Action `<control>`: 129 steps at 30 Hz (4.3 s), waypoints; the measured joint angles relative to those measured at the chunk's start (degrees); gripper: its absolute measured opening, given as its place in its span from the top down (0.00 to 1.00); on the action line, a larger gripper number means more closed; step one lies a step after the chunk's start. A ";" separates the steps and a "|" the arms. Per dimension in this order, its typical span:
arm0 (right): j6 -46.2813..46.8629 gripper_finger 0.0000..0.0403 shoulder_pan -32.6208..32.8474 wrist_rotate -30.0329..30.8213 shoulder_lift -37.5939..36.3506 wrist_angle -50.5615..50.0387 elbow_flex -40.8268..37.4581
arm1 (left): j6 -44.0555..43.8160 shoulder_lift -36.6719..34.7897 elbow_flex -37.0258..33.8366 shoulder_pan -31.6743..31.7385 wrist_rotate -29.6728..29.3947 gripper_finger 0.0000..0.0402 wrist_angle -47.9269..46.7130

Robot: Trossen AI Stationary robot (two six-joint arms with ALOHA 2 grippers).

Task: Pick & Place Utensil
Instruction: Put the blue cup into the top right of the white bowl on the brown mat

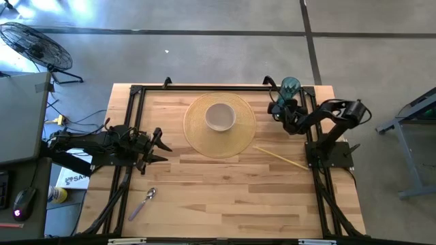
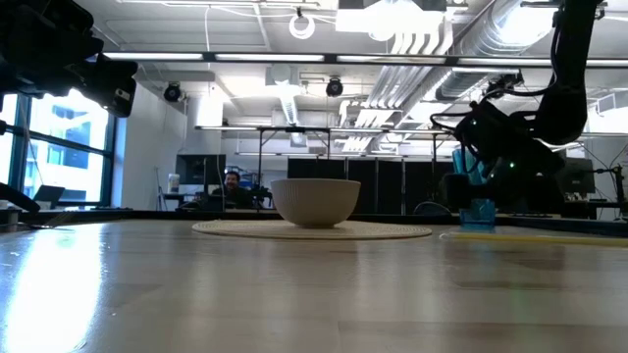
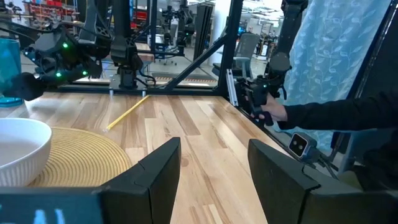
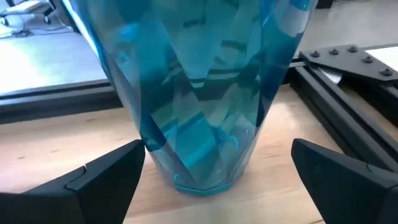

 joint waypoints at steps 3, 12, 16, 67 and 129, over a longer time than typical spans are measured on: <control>-1.41 0.01 -0.01 2.04 0.00 1.94 0.00 | 0.02 0.00 0.00 0.00 0.04 0.54 0.00; -6.51 0.01 -0.32 4.72 0.00 6.52 0.25 | 0.01 0.00 0.00 0.00 0.15 0.54 0.01; -9.00 0.01 -0.33 5.76 0.00 6.23 1.75 | 0.01 0.02 0.00 -0.01 0.15 0.54 0.00; -5.65 0.12 7.36 11.54 -1.28 -5.20 7.52 | 0.00 -0.01 0.00 -0.02 -0.03 0.54 0.00; -38.30 0.02 2.60 -46.10 13.11 18.82 19.98 | 0.02 0.01 0.00 -0.02 -0.04 0.54 0.00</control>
